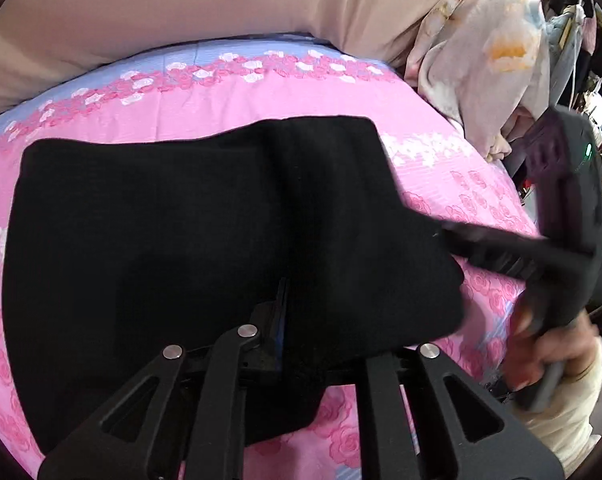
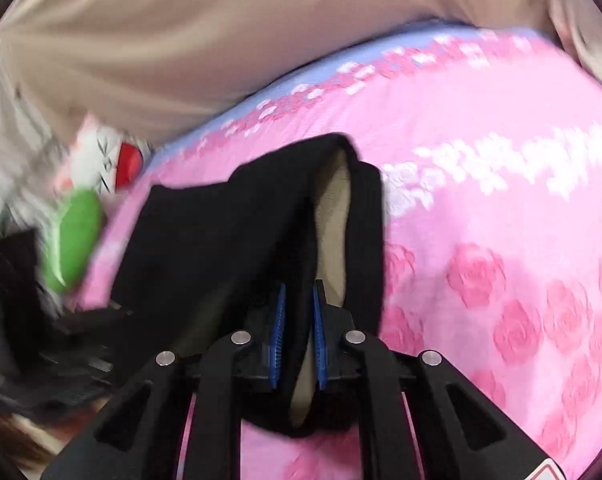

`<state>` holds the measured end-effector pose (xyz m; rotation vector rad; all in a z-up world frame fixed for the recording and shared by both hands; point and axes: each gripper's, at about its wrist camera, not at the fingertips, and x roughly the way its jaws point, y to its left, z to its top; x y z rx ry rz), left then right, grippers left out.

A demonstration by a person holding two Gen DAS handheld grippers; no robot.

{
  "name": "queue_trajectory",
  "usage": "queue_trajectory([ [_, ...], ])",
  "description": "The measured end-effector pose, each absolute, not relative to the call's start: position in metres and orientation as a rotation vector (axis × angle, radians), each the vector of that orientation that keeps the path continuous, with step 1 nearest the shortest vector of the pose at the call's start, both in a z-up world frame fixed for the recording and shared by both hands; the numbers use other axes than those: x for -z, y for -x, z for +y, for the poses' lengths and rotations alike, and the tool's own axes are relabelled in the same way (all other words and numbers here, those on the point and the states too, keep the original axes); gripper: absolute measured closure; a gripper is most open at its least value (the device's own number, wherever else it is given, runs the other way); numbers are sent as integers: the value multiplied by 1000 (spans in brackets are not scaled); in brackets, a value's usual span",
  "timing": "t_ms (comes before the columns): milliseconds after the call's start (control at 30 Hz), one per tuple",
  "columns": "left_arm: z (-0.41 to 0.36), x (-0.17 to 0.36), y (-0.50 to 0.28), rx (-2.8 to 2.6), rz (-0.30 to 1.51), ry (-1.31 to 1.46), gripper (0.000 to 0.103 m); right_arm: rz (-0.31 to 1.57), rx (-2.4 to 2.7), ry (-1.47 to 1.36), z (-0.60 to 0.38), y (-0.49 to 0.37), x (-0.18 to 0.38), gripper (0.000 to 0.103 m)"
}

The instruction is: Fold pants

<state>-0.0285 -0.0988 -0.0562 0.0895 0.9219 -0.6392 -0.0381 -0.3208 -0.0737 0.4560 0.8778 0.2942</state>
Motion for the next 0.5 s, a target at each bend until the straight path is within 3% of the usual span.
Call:
queue_trajectory([
  [67,-79,40,39,644,883,-79,87,805,-222,-421,-332,50,52,75],
  [167,-44,20,47,617,834,-31,60,794,-323,-490,-339,52,40,74],
  [500,29,32,21,469,897,117,58,899,-534,-587,-290,45,62,74],
])
